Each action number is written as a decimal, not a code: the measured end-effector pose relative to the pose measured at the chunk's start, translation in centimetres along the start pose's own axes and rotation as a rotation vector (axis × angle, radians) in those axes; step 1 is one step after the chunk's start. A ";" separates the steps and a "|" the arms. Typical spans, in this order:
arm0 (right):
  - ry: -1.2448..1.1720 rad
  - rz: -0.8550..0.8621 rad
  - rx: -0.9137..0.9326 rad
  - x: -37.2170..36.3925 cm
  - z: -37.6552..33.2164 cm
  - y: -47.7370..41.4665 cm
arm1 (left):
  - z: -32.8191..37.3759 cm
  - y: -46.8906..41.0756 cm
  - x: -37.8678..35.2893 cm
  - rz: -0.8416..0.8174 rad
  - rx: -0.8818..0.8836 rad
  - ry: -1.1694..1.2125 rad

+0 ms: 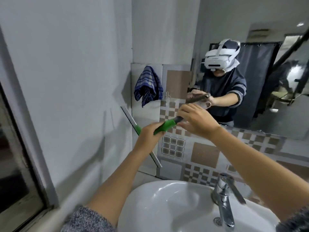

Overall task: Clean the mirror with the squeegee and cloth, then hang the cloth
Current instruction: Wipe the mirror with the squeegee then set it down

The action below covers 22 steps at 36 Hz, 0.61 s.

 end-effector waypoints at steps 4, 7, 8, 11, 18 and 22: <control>-0.071 -0.013 -0.089 3.5 -0.2 2.4 | 3.8 -1.2 1.1 -0.064 -0.160 -0.105; -0.034 0.010 -0.121 5.7 -0.2 4.0 | 6.5 -2.2 1.4 -0.110 -0.272 -0.177; -0.011 0.019 -0.138 6.3 -0.2 4.4 | 7.3 -2.5 1.5 -0.121 -0.299 -0.204; 0.044 0.053 -0.199 8.1 0.0 5.3 | 9.7 -3.7 1.8 -0.125 -0.369 -0.263; 0.221 0.189 -0.315 12.3 1.8 6.5 | 15.6 -7.1 2.1 -0.027 -0.562 -0.284; 0.310 0.273 -0.349 15.5 3.3 5.9 | 18.3 -9.8 2.5 0.141 -0.606 -0.252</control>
Point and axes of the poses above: each hand's wrist, its own y-axis away from the middle knuckle, its own x-axis out of the back of the hand, z = x × y, the point moved 2 cm from there along -y, towards the middle knuckle, and after that the axes turned 12 degrees about -y, right-handed, at the moved point
